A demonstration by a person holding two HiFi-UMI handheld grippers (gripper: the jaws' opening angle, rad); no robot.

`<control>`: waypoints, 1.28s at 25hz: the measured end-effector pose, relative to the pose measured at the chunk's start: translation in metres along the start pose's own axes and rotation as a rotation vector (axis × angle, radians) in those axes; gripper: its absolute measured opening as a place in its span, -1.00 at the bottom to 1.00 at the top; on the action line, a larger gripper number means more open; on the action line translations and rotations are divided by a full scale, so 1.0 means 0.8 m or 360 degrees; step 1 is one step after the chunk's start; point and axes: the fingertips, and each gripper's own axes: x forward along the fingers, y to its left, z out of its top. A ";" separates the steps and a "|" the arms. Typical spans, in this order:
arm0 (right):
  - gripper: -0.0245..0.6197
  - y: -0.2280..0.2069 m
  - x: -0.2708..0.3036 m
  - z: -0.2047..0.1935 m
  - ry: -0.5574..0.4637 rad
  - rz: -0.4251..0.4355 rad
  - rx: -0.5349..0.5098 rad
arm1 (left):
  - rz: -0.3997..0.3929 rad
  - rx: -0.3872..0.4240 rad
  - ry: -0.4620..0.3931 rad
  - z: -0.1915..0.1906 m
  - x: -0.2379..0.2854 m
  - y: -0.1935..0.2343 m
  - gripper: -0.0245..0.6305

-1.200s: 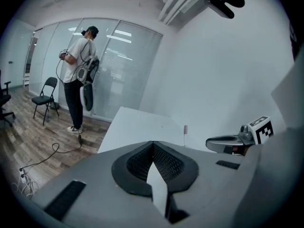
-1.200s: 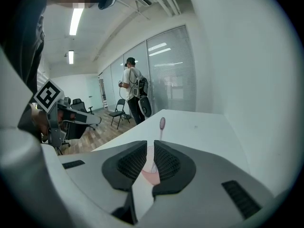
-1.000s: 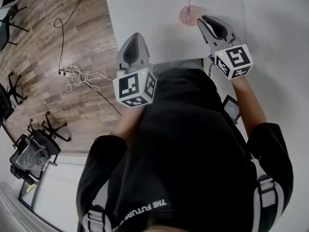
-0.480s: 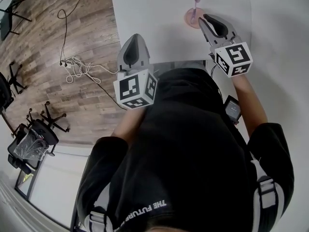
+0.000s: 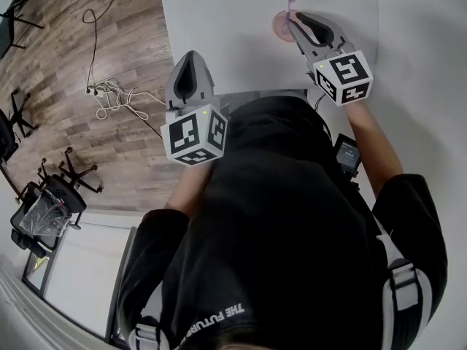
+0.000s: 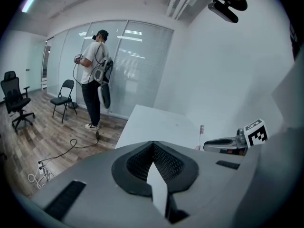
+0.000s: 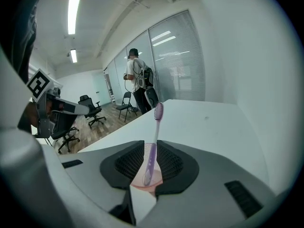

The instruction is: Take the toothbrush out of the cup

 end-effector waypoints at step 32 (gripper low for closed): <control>-0.67 0.009 0.022 0.005 0.0005 -0.0078 -0.0213 | 0.0026 0.0028 0.0037 -0.006 0.000 -0.003 -0.88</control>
